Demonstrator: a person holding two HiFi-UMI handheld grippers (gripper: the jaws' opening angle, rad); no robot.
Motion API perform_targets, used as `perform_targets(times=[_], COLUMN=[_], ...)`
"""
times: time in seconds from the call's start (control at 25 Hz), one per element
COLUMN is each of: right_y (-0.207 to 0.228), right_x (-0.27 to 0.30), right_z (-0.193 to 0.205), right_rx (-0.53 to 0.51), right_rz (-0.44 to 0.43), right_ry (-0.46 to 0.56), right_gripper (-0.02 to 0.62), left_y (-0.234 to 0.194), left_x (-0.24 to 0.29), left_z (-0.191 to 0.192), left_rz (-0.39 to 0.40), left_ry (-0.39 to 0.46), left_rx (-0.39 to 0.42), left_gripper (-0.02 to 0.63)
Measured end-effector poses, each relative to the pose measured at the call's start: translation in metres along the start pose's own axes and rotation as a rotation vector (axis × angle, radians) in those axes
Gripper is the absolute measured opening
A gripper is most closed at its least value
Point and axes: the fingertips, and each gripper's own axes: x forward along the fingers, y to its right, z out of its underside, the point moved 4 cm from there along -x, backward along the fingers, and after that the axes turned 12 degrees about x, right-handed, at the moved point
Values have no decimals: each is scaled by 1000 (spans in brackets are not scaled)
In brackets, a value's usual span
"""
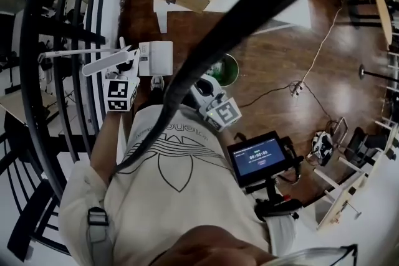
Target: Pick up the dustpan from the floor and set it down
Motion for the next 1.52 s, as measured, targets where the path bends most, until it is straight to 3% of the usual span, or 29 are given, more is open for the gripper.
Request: perform_targets(times=[0.48, 0.96, 1.52], right_y=[10, 12, 9], right_x=[6, -3, -23], right_z=[-12, 2, 8], right_rx=[-17, 32, 79], right_rz=[-66, -27, 57], right_ry=[67, 38, -13], right_gripper=[29, 29, 29], left_y=[13, 20, 6], left_x=[4, 13, 52], left_z=[2, 15, 70], left_rz=[-3, 33, 54], left_ry=[-17, -42, -118], left_rx=[-26, -19, -39], left_gripper=[75, 74, 75])
